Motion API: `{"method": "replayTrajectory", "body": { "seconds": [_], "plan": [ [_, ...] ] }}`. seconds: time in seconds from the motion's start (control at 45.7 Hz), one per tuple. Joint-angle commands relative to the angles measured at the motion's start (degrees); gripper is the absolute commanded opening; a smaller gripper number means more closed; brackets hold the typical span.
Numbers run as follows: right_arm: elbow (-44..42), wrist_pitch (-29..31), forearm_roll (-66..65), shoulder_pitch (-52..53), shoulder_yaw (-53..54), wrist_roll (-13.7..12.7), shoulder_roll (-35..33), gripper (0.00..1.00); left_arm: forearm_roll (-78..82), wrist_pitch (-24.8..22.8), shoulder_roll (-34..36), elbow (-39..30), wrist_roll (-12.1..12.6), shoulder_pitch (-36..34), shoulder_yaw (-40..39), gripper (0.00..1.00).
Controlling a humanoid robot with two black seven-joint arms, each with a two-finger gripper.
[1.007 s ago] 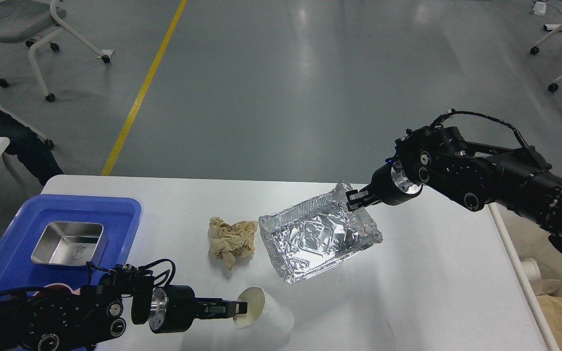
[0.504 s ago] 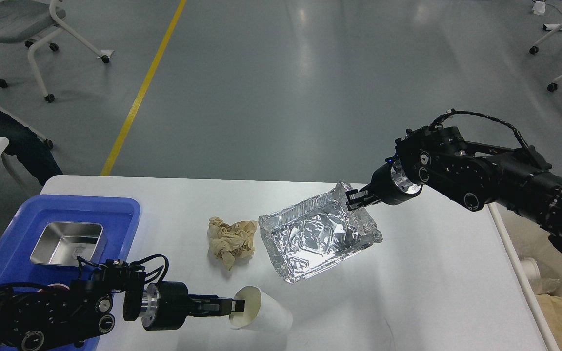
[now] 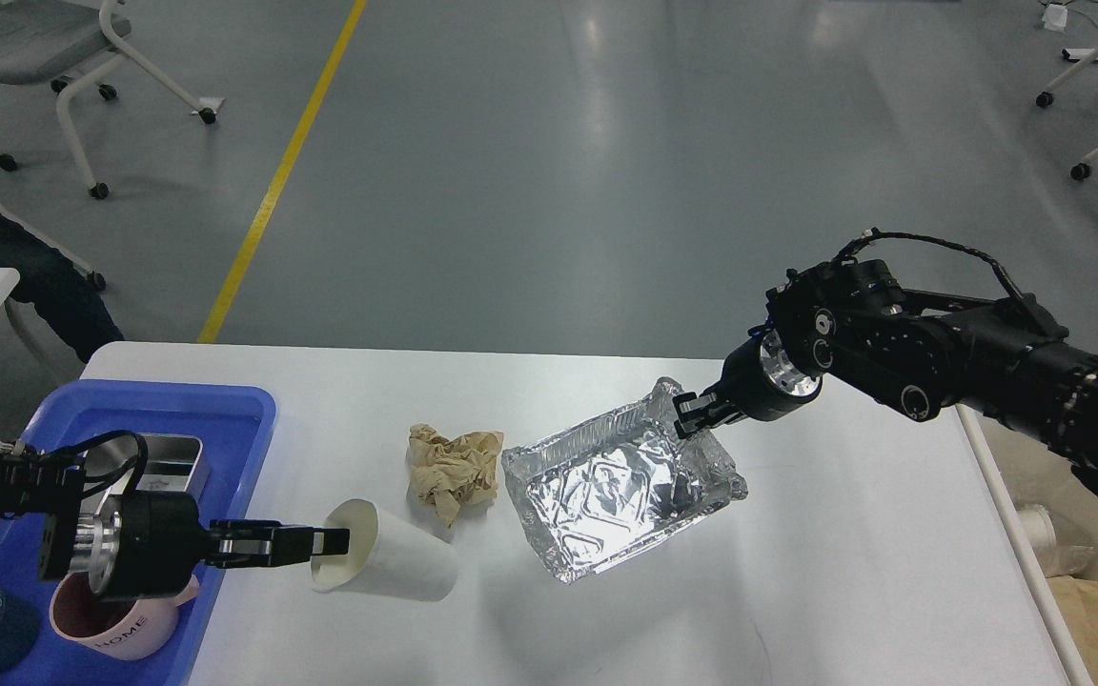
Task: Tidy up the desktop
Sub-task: 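Carry the paper cup with the left gripper into the held foil package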
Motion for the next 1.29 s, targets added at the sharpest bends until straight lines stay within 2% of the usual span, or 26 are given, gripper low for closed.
{"method": "replayTrajectory", "body": {
  "seconds": [0.0,0.219,0.635,0.832,1.139,1.226,1.27],
  "plan": [
    [0.2,1.1,1.0,0.3,-1.8,0.2,1.5,0.0,-0.3,-0.2,-0.6,0.0,0.0,-3.4,-0.1,0.0],
    [0.4,1.5,1.7,0.5,-2.8,0.3,4.0,0.0,-1.0,-0.2,-6.3,2.3,0.4,-8.0,0.1,0.0],
    [0.7,1.5,1.7,0.7,-2.9,0.2,7.0,0.0,-1.3,-0.6,-24.7,15.9,1.6,-10.4,0.7,0.0],
    [1.1,1.4,1.6,0.7,-2.9,0.2,7.6,0.0,-1.4,-0.7,-31.7,21.1,1.9,-14.9,5.9,0.0],
    [1.1,1.1,1.7,1.0,-2.8,0.2,7.7,0.0,-1.4,-1.6,-39.0,25.5,2.0,-16.0,8.8,0.01],
    [1.1,1.1,1.8,1.0,-2.7,0.2,7.7,0.0,-1.4,-1.6,-41.8,28.6,2.2,-15.9,9.1,0.03],
    [1.1,1.0,1.8,1.1,-2.7,0.2,7.7,0.0,-1.4,-1.6,-42.5,29.6,2.4,-15.8,9.1,0.07]
  ]
}}
